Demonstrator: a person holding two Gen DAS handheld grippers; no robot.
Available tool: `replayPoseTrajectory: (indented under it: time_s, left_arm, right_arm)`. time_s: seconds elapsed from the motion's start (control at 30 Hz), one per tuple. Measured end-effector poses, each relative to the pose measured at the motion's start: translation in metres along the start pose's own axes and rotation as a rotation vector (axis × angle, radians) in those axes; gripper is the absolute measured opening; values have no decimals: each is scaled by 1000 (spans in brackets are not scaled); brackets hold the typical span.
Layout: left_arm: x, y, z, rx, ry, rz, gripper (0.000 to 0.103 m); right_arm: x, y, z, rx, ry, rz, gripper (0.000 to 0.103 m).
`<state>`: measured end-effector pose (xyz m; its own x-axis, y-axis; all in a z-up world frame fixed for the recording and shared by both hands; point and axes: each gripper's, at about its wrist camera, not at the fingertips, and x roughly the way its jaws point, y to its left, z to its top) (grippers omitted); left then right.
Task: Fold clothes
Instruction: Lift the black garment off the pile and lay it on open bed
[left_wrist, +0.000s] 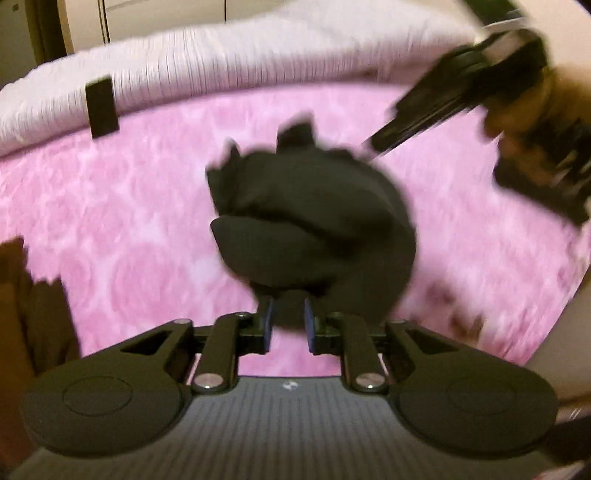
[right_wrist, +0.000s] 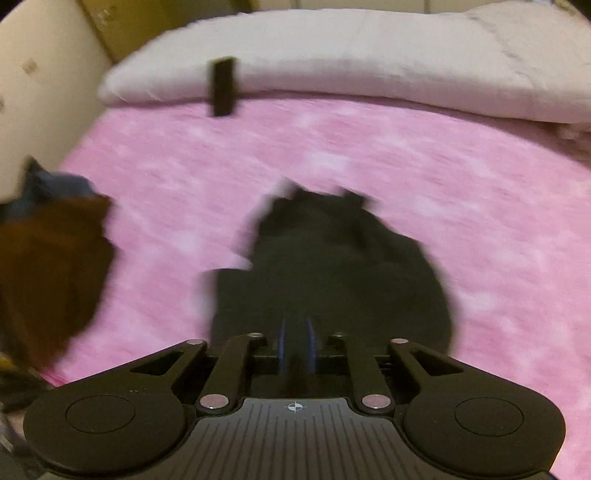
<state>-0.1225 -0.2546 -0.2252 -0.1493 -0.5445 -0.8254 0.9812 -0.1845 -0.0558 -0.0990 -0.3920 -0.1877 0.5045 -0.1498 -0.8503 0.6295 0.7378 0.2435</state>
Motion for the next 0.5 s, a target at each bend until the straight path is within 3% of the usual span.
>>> replayPoseTrajectory:
  time_s: [0.03, 0.1, 0.13, 0.27, 0.5]
  left_arm:
    - [5, 1, -4, 7, 23, 18, 18]
    - [15, 7, -4, 30, 57, 73, 23]
    - [21, 19, -2, 42, 71, 105, 27]
    - [49, 73, 15, 75, 111, 208, 30]
    - [128, 167, 32, 192, 191, 146, 29]
  right_arm:
    - [2, 0, 1, 7, -2, -8, 27]
    - [6, 1, 2, 20, -5, -24, 51]
    - [8, 1, 3, 26, -7, -32, 54]
    - [16, 2, 7, 52, -15, -64, 56]
    - [39, 11, 13, 102, -10, -131, 56]
